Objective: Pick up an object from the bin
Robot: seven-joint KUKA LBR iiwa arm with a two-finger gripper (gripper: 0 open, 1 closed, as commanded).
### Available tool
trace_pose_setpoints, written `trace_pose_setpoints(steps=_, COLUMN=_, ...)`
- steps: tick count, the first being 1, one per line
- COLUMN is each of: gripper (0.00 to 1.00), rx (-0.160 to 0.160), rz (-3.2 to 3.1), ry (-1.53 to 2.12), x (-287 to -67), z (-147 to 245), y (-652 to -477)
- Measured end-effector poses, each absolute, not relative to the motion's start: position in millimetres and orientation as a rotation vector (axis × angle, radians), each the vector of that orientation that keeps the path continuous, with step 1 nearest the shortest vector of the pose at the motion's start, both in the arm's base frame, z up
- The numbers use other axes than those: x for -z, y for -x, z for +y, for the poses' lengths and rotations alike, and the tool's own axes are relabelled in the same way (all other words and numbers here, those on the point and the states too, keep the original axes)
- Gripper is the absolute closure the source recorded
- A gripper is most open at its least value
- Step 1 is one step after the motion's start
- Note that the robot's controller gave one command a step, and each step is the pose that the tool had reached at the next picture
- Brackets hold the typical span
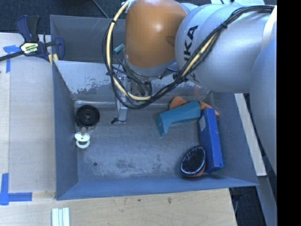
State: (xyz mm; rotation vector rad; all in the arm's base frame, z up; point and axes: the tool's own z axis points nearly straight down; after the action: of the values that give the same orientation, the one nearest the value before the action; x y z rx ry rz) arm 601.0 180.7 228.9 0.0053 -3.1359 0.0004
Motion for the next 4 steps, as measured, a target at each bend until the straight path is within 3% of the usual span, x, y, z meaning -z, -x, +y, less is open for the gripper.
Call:
trace_pose_setpoints(steps=1, gripper=0.00, rx=0.002, rz=-3.145, ry=-0.001, x=-234.3, z=179.7, y=-602.7)
trace_pose_setpoints(steps=3, gripper=0.00, rx=-0.001, rz=-3.126, ry=0.302, x=-197.0, z=195.7, y=-610.3)
trace_pose_setpoints(steps=4, gripper=0.00, rx=0.002, rz=-3.143, ry=0.132, x=-169.6, z=205.4, y=-608.9)
